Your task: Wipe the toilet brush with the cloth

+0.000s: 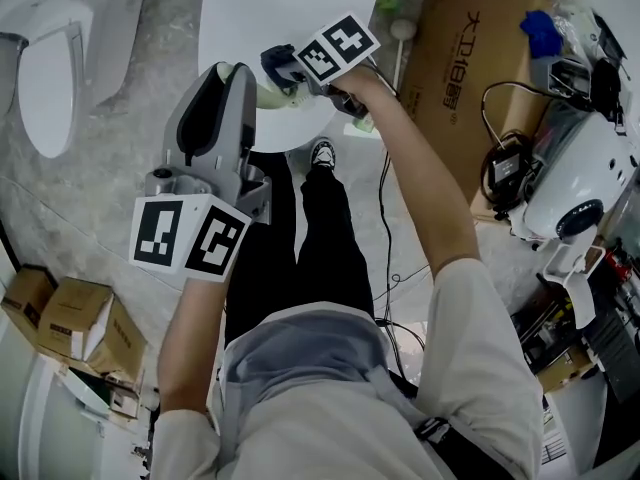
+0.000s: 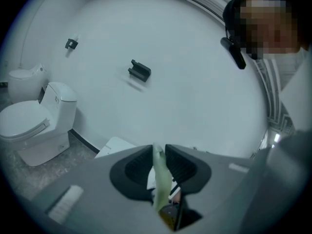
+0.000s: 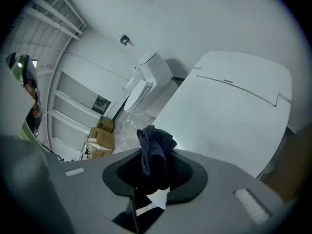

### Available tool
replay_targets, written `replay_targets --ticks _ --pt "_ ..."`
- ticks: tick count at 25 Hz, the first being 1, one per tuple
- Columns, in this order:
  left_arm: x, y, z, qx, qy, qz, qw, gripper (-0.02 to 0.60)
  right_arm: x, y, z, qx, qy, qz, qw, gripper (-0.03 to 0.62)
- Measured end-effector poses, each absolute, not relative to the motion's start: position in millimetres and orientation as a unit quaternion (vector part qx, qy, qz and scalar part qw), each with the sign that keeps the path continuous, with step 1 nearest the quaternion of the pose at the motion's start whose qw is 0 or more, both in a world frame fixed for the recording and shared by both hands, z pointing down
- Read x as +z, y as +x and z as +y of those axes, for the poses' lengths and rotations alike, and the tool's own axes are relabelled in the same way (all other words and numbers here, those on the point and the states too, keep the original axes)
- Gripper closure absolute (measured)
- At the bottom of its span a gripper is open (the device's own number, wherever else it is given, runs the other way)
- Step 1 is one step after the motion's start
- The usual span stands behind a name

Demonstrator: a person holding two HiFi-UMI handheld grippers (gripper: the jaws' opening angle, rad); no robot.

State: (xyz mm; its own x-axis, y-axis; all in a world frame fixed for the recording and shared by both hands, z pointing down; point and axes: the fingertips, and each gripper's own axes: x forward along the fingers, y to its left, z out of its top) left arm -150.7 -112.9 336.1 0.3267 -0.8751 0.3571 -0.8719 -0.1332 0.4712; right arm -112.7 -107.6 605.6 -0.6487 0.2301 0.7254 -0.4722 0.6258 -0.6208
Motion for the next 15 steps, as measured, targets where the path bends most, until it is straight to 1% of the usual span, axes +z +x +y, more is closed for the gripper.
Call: replay_targets --ticks 9,15 --pt "335.1 -150.2 -112.2 0.002 0.751 -0.586 0.305 0.581 606.9 -93.7 -113.9 0.472 0.104 -0.786 0.385 0.483" --pt "335.2 -148.9 -113.0 0.004 0.751 -0.587 0.302 0.581 609.0 -78.8 -117.6 0.531 0.126 -0.764 0.343 0.484"
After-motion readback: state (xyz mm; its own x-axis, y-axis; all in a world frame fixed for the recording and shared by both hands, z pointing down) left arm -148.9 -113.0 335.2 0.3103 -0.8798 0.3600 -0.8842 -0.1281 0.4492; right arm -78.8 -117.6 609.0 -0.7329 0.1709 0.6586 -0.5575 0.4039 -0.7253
